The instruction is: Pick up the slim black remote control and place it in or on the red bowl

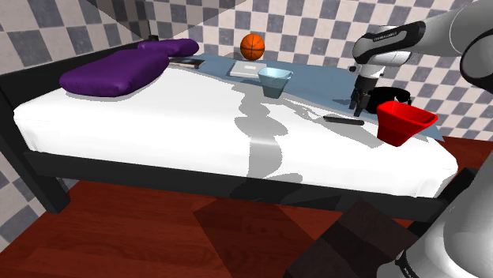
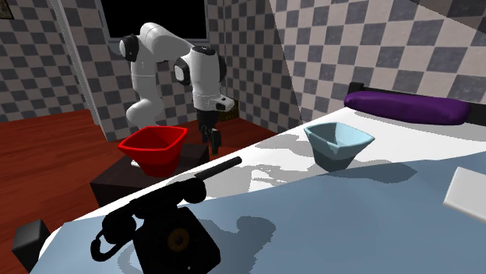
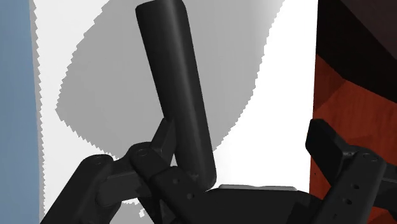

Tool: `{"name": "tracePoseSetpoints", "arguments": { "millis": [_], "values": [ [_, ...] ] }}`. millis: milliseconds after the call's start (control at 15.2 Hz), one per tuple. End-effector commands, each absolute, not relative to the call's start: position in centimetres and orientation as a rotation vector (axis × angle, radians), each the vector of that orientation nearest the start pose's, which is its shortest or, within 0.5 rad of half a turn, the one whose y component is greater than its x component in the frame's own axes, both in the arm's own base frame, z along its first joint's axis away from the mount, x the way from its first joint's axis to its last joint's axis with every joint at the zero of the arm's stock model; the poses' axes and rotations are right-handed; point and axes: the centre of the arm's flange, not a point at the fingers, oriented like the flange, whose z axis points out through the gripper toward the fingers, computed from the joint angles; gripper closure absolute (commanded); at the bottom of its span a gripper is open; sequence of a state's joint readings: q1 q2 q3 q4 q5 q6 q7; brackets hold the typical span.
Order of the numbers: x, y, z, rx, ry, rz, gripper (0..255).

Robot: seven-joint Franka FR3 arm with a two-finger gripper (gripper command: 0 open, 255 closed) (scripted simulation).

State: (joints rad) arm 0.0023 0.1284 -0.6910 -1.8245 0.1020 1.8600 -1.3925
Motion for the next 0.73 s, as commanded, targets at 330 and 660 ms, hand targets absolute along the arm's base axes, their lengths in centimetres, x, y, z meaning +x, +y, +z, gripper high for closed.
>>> {"name": "tracePoseSetpoints", "arguments": {
  "millis": [330,660],
  "values": [
    [49.6,-39.5,43.9,-2.854,-1.128,0.060,0],
    [49.4,-39.4,40.9,-2.854,-1.128,0.060,0]
  ]
}}
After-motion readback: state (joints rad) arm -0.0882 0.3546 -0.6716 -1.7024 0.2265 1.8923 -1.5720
